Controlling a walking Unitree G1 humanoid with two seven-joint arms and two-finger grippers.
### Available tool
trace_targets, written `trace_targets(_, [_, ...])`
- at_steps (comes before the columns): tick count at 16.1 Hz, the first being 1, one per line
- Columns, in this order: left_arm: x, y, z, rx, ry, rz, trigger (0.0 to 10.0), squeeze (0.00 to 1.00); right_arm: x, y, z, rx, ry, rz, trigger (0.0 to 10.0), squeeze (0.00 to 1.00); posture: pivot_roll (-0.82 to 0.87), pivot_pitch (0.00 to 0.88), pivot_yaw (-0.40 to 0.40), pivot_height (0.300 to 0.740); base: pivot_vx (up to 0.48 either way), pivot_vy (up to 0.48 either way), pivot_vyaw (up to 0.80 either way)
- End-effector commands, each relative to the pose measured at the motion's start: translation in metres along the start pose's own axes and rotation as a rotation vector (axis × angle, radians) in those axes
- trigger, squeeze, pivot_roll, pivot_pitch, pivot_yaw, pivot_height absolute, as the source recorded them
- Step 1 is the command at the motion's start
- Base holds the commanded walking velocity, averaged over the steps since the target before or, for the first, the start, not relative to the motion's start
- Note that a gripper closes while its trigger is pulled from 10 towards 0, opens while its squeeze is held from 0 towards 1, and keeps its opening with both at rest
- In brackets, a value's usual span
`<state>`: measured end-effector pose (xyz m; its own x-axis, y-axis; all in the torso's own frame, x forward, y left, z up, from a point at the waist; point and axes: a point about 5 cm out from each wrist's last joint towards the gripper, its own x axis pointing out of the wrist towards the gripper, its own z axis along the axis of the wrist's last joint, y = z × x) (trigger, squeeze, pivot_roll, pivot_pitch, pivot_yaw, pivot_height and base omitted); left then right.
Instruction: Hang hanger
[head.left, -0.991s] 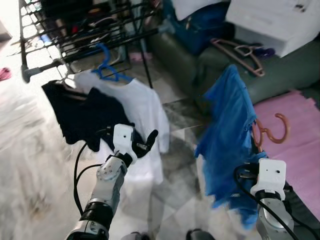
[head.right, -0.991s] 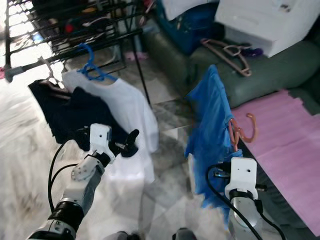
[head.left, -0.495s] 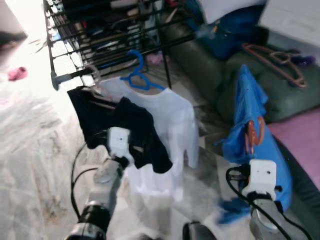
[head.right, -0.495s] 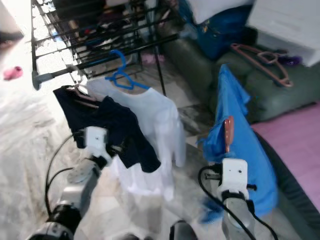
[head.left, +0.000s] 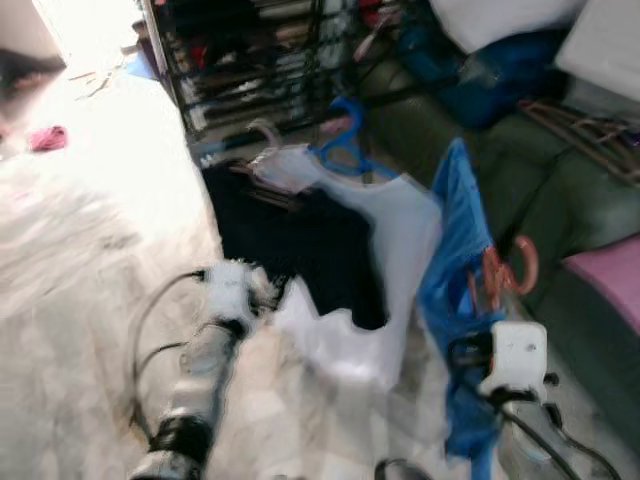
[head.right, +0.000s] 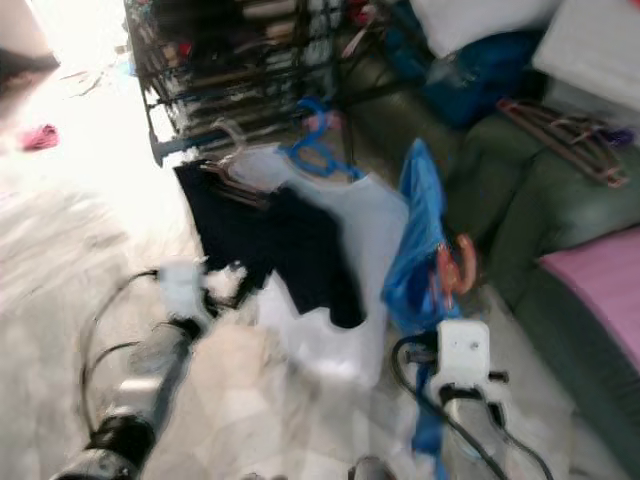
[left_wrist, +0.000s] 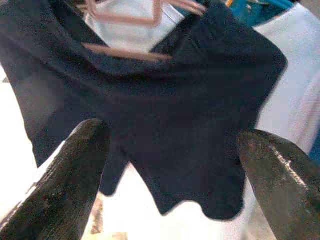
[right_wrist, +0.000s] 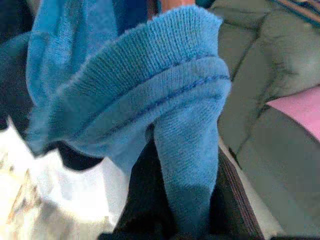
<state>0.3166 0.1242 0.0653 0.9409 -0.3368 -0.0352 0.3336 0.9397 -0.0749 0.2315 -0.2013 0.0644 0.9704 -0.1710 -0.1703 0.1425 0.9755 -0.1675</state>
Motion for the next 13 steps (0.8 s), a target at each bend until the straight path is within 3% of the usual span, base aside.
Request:
trace_targets(1, [-0.002, 0.006, -0.002, 0.022, 0.015, 0.021, 10.0, 0.0, 0.002, -0.001, 0.005, 0.012, -0.017, 0.007, 10.0, 0.0, -0.13, 0.161, 0.075, 0.74, 0.0, 0.0, 0.0])
trace_targets(6, [-0.003, 0.005, -0.005, 0.022, 0.022, 0.018, 10.0, 0.0, 0.004, -0.016, 0.009, -0.011, -0.042, -0.091, 10.0, 0.0, -0.14, 0.157, 0.077, 0.74, 0.0, 0.0, 0.0])
trace_targets(13, [-0.002, 0.001, -0.007, 0.022, 0.04, -0.049, 10.0, 0.0, -0.001, -0.027, -0.006, -0.012, 0.043, -0.206, 10.0, 0.0, -0.15, 0.152, 0.095, 0.74, 0.0, 0.0, 0.0])
